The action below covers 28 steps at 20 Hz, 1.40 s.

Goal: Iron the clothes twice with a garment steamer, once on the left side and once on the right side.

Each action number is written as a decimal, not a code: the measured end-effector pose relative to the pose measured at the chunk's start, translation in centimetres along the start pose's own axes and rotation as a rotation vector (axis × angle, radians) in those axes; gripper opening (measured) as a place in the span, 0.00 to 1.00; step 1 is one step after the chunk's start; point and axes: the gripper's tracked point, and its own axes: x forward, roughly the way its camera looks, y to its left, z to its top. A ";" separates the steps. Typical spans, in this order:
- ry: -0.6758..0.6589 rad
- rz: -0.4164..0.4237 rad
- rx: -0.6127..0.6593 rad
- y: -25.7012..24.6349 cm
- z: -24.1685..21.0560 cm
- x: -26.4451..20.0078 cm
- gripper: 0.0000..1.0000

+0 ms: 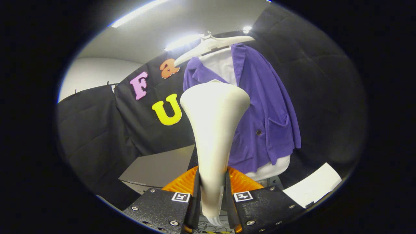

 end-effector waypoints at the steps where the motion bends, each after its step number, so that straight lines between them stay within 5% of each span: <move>1: -0.033 0.001 -0.010 0.1 1.6 -0.2 0.35; 8: -0.275 -0.021 0.014 -1.4 11.7 0.9 0.35; 15: -0.360 -0.098 0.099 -6.6 18.0 7.4 0.35; 21: -0.317 -0.186 0.134 -10.9 17.0 13.8 0.35; 28: -0.222 -0.226 0.183 -15.7 10.4 14.2 0.35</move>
